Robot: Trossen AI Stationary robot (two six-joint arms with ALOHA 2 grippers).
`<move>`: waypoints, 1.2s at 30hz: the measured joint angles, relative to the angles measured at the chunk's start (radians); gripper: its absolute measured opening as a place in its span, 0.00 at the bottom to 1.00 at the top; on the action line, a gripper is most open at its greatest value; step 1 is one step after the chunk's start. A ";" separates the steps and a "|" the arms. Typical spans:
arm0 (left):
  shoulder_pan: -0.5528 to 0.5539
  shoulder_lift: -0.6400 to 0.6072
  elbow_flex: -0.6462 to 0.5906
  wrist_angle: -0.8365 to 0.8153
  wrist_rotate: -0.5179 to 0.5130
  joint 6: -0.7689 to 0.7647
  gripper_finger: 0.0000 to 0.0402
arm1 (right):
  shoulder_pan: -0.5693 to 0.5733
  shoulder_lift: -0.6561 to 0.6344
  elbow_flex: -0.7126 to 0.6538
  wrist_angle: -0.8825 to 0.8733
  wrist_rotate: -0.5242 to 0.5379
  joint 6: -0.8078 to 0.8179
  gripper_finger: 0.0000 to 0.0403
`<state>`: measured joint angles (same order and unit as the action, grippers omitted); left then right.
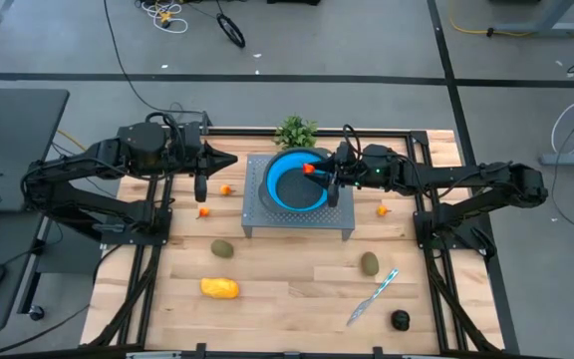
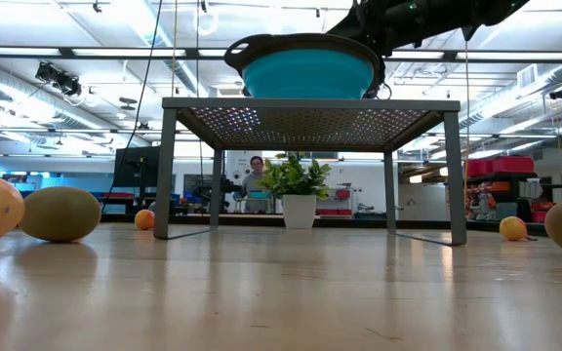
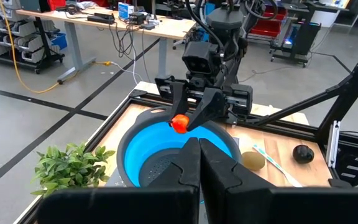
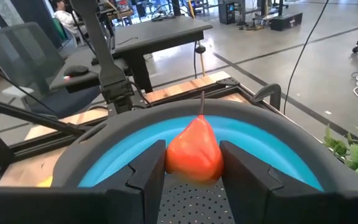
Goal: Pick & Place Fruit
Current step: Put the orange pear into the strainer bowl on the shelf, then put the top left orange pear into the strainer bowl on the shelf
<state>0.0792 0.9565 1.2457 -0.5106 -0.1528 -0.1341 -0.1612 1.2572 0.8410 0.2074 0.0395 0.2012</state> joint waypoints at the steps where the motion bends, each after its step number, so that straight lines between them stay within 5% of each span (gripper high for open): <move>1: 0.000 0.000 0.000 0.000 0.000 0.000 0.01 | 0.000 0.000 0.000 0.000 0.000 -0.001 0.37; 19: 0.000 0.001 0.000 -0.001 0.015 0.011 0.01 | 0.000 0.000 0.000 0.000 -0.019 -0.009 0.51; 36: 0.000 0.001 0.000 0.000 0.015 0.007 0.01 | 0.000 0.000 0.000 0.000 -0.019 -0.009 0.52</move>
<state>0.0792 0.9573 1.2457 -0.5110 -0.1379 -0.1268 -0.1608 1.2572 0.8406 0.2077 0.0209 0.1918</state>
